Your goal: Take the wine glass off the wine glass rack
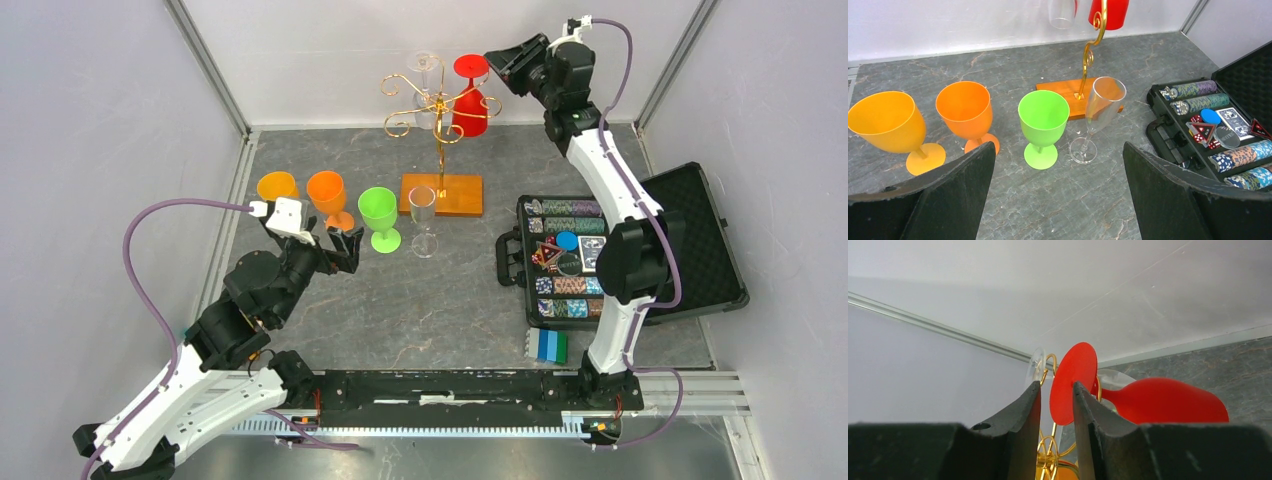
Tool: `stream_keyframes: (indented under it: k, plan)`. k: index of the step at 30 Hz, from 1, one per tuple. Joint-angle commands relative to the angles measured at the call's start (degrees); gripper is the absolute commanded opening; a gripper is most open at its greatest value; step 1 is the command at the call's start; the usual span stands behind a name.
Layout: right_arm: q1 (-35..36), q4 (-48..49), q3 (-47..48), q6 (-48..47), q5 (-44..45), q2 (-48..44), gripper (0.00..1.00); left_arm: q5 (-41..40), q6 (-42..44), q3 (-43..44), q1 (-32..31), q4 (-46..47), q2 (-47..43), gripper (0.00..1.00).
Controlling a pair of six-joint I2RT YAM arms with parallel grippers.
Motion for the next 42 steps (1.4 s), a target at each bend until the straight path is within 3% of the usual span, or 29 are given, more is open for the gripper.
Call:
stream_keyframes:
  k: [1,16,27,37,42]
  plan:
    - [1.01,-0.76,2.46,-2.74,4.11,0.4,0.35,-0.03,0.73,-0.25,-0.04,2.75,-0.3,1.0]
    - [1.48,-0.13,-0.99,-5.69,9.56,-1.46,0.37,-0.12,0.99,-0.43,-0.04,2.75,-0.17,1.0]
    - [1.59,2.16,-1.0,-3.8,7.22,-0.06,0.4,-0.12,1.08,-0.43,-0.04,2.84,0.07,1.0]
    - [1.84,1.44,1.5,-3.7,5.74,1.2,0.33,-0.21,1.17,-0.59,-0.04,2.75,0.02,1.0]
    - [2.04,-1.14,1.58,-5.39,8.16,0.73,0.39,-0.21,1.26,-0.61,-0.04,2.79,-0.17,1.0]
